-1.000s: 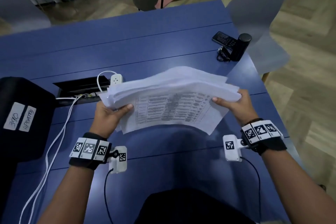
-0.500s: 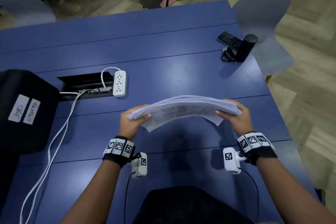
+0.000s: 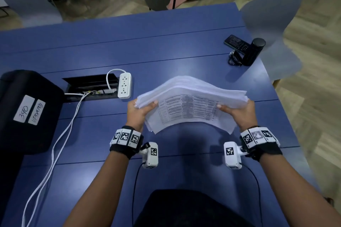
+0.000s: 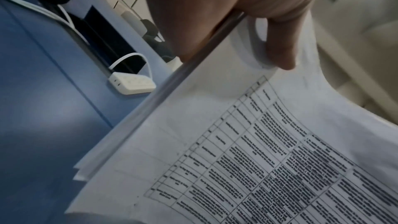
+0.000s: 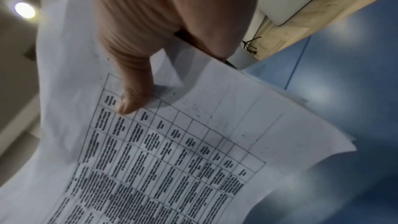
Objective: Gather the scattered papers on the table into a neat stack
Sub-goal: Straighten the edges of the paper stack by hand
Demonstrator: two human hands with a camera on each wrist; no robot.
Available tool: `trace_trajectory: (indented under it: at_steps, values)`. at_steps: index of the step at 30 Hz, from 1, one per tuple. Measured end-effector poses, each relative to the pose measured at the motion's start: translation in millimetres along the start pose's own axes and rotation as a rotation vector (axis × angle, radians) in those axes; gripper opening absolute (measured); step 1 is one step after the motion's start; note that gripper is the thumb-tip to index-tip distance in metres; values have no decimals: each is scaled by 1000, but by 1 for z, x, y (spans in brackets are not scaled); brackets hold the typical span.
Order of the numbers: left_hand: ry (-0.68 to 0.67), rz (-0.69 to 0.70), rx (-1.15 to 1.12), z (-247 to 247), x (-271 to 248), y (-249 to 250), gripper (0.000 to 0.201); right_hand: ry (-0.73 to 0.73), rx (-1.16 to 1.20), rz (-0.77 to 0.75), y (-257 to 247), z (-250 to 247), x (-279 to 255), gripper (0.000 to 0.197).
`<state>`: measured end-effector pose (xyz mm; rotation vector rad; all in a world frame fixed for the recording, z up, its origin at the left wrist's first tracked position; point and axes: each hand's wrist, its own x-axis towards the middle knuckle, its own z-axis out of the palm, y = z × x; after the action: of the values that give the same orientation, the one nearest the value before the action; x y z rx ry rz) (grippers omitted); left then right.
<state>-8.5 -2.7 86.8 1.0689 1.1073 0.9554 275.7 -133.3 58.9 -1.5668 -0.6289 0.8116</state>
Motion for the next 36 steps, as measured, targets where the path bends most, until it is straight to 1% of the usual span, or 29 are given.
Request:
trace_trajectory:
  at_steps: [3,4,6,7,9,10,14,15,16,18,19,20,24,25,29,31,33,35,36]
  values:
    - [41,42,-8,-5,0,-4,25,22,28,-28,0,-6,-9,31]
    - [40,22,39,-7,-3,-11,25,18,19,-5,5,-8,-14,37]
    - [-10,-53,136,-11,-10,-29,25,-9,15,78,23,-12,-23,64]
    - [-62,-81,166,-13,-15,-36,32,-38,24,113,31,-14,-29,75]
    - [-131,-105,179,-13,-22,-43,57,-66,27,131,36,-19,-34,85]
    - [-125,-100,137,-11,-24,-42,58,-54,41,127,33,-21,-35,84]
    - [7,-4,-7,-1,-26,-29,28,45,184,71,9,-15,-35,63]
    - [39,29,-30,4,-26,-26,28,77,223,56,4,-11,-34,54]
    - [86,39,-49,10,-26,-24,34,110,252,45,0,-7,-33,42]
    - [177,18,-71,17,-23,-22,40,184,263,61,-3,1,-31,20]
    - [201,8,-83,17,-21,-21,40,210,266,85,-3,4,-30,15]
    - [204,6,-95,17,-20,-21,38,232,286,102,-4,5,-29,14]
    - [161,57,-86,15,-17,-23,36,261,317,143,-7,7,-30,39]
    - [162,66,-74,15,-17,-23,34,270,313,144,-7,6,-29,38]
    - [189,70,-51,14,-16,-21,27,308,251,124,-4,3,-26,19]
    - [139,77,-61,12,-15,-21,21,299,250,107,-3,1,-28,20]
    - [51,90,-15,7,-16,-23,33,260,260,74,-2,-1,-29,21]
    - [-57,84,27,-3,-14,-30,42,182,258,49,-1,-4,-32,14]
    - [-113,64,40,-9,-13,-35,50,140,255,36,2,-6,-33,22]
